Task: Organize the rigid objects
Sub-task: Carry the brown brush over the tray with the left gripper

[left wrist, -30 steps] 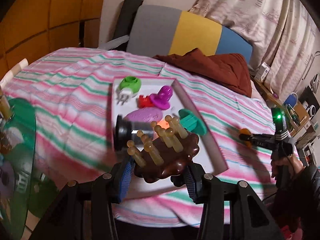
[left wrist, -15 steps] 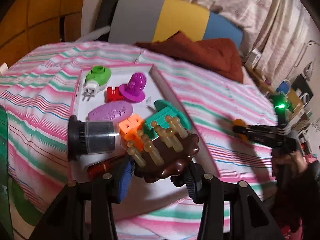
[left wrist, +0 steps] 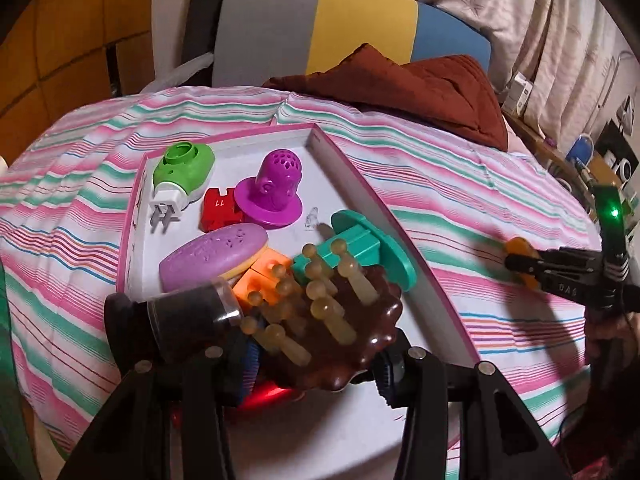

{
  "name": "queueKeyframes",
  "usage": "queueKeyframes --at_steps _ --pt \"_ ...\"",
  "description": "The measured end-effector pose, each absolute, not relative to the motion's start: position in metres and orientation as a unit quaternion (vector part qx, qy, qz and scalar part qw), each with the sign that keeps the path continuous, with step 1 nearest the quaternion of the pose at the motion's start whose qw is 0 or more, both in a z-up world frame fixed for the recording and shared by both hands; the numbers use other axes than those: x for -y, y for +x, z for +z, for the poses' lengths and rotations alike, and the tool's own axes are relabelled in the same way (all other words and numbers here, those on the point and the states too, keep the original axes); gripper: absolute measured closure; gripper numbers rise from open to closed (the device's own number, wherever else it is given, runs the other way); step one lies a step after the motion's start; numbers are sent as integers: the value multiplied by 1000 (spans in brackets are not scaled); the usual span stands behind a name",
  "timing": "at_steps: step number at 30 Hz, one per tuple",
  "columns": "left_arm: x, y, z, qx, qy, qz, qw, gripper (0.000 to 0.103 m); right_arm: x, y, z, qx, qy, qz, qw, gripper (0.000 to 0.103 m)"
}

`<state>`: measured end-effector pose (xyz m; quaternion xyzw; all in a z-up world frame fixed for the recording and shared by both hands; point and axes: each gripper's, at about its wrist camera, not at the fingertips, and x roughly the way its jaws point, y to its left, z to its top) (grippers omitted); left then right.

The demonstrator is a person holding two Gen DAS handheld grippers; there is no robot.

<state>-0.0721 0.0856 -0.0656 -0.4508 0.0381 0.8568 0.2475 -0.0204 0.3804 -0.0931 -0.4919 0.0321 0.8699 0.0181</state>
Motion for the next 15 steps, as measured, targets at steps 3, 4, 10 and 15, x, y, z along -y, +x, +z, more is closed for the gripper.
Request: queueKeyframes --at_steps 3,4,10,15 --pt "-78 -70 -61 -15 -454 855 252 51 -380 -21 -93 -33 -492 870 19 76" --pt "-75 -66 -58 -9 -450 855 259 46 -380 -21 -93 -33 -492 870 19 76" --pt "-64 -35 -43 -21 -419 868 264 34 -380 -21 -93 -34 -491 870 19 76" --pt "-53 -19 -41 -18 -416 876 245 34 -380 -22 -93 -33 -491 870 20 76"
